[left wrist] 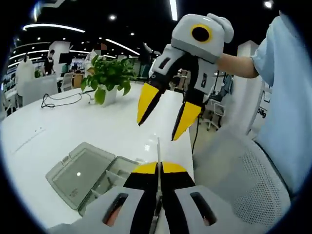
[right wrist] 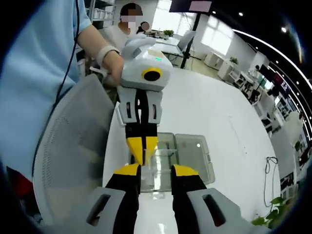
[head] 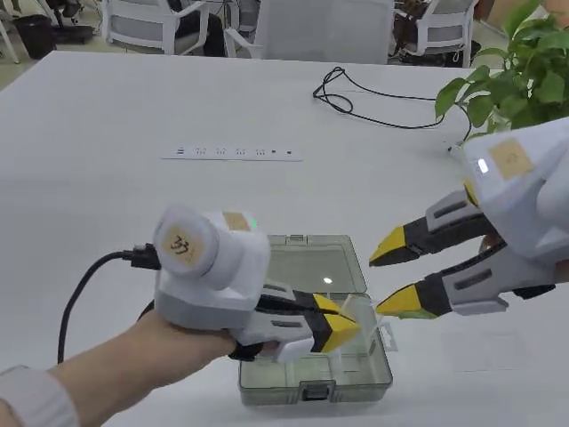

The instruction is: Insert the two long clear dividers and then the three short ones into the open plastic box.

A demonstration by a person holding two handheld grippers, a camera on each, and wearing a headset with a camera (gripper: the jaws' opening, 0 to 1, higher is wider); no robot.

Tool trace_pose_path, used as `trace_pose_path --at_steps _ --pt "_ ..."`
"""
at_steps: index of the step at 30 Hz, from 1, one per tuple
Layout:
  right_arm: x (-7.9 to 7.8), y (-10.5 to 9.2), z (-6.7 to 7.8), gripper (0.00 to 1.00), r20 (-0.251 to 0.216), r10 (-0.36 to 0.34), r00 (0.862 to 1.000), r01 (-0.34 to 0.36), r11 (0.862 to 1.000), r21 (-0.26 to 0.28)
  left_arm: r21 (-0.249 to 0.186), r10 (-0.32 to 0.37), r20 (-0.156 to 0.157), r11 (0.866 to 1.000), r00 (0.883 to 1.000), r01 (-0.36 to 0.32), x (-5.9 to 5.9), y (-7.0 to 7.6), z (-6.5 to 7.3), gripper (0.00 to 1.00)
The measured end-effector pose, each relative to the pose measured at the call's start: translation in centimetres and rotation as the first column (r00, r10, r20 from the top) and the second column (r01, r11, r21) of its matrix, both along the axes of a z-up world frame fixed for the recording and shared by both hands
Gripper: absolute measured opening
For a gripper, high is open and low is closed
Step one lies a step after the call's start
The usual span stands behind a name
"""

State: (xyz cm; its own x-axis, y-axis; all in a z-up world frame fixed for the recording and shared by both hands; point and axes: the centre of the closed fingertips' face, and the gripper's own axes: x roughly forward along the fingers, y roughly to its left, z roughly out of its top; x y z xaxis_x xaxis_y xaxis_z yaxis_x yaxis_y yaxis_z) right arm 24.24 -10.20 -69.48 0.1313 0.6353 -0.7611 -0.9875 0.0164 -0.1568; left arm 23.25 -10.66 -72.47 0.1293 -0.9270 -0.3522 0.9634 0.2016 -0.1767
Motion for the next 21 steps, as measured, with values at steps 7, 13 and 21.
trace_pose_path --at_steps 7,13,21 --pt "-1.0 0.6 -0.4 0.2 -0.06 0.034 0.998 -0.034 0.999 -0.015 0.026 -0.053 0.139 0.998 0.989 0.05 -0.4 0.3 0.2 0.0" --pt "-1.9 0.9 -0.9 0.11 -0.099 0.061 0.993 -0.066 0.997 -0.045 0.042 -0.084 0.169 0.996 0.982 0.078 -1.0 0.7 0.0 0.0" --pt "-2.3 1.2 -1.3 0.04 -0.125 0.086 0.988 -0.094 0.994 -0.057 0.03 -0.084 0.17 0.996 0.982 0.08 -1.2 0.8 0.1 0.0"
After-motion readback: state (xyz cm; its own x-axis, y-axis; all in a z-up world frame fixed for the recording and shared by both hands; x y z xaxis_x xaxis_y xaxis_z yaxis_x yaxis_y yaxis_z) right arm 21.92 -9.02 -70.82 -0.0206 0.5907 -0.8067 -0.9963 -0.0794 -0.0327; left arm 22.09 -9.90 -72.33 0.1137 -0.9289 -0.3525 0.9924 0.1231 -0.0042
